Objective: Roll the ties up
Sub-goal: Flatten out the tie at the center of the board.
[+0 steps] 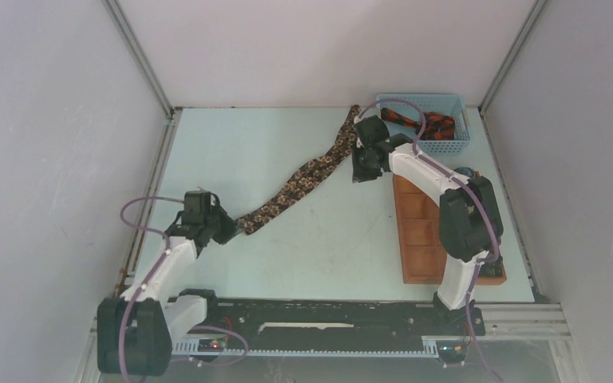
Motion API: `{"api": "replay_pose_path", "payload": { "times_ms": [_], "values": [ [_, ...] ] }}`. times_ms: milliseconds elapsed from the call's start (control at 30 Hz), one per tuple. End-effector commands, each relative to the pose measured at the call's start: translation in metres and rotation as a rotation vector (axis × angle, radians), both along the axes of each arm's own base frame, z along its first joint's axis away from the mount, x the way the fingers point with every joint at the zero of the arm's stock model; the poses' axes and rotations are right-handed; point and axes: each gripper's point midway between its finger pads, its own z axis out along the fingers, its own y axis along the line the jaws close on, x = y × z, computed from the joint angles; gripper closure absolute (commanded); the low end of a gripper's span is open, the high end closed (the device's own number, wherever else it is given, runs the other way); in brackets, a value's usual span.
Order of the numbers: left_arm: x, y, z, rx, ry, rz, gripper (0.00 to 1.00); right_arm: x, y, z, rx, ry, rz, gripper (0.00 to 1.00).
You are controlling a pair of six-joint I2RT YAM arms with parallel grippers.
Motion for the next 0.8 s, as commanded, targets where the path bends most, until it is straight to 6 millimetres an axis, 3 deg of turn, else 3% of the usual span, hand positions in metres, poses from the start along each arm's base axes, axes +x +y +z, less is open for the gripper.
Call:
{"api": "replay_pose_path", "payload": {
  "times_ms": [0, 300, 433, 633, 767],
  "values": [
    [-0.011, 0.003, 0.015, 0.015, -0.071, 0.013, 1.0, 0.004, 0.011, 0.039, 0.057, -0.099, 0.009, 0.78],
    [-0.035, 0.011, 0.031, 0.024, -0.129, 0.071, 1.0, -0.007, 0.025, 0.04, 0.078, -0.082, 0.032, 0.78],
    [-0.043, 0.014, 0.024, 0.011, -0.136, 0.116, 1.0, -0.014, 0.039, 0.039, 0.113, -0.066, 0.065, 0.78],
    [-0.052, 0.013, 0.009, -0.04, -0.125, 0.185, 1.0, -0.019, 0.073, 0.046, 0.226, -0.051, 0.142, 0.77],
    [-0.058, 0.014, 0.002, -0.055, -0.124, 0.214, 1.0, -0.019, 0.104, 0.048, 0.262, -0.043, 0.193, 0.71]
  ]
}}
